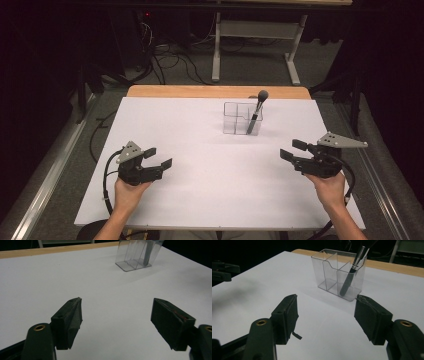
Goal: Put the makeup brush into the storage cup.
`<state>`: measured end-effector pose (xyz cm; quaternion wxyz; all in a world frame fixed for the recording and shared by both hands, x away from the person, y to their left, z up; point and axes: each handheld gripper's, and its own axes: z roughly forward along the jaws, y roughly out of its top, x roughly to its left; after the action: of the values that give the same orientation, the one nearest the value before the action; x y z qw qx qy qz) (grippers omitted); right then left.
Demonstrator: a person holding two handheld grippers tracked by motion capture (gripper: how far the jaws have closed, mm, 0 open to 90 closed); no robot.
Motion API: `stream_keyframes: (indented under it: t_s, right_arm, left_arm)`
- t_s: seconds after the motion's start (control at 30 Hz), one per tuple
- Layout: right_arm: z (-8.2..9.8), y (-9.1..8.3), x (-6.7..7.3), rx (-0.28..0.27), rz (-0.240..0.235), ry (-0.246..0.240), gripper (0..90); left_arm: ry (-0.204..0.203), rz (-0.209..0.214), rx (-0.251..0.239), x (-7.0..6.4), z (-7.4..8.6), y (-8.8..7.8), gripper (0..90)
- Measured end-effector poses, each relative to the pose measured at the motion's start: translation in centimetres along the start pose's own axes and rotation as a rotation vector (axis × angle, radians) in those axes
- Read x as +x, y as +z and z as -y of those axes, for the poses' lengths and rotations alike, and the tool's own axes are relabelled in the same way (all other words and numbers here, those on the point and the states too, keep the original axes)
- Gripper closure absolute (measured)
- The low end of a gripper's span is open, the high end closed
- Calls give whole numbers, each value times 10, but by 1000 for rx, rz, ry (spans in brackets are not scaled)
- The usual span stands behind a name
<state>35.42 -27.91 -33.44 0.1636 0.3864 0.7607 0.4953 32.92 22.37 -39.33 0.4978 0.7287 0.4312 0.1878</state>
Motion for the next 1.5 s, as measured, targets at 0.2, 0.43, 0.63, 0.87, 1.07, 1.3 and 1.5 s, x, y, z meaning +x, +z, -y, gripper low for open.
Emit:
stream_keyframes:
  t_s: [0.2,0.43,0.63,0.87,1.07,1.3,1.5]
  right_arm:
    - [5,3,0,13,-3,3,373]
    - [10,8,2,32,-11,3,373]
    - [14,10,2,33,-13,15,373]
    - [17,14,2,48,-13,13,372]
    - [23,19,2,63,-7,5,371]
    - [24,20,2,58,-8,6,370]
    - [29,23,3,62,3,-1,360]
  left_arm:
    - [2,1,3,0,0,1,256]
    - [0,3,4,0,0,1,257]
    - [4,6,8,0,0,1,257]
    - [1,8,11,0,0,2,258]
    - [3,6,11,0,0,2,258]
    - [5,7,13,-1,0,2,258]
    - [4,6,15,0,0,2,259]
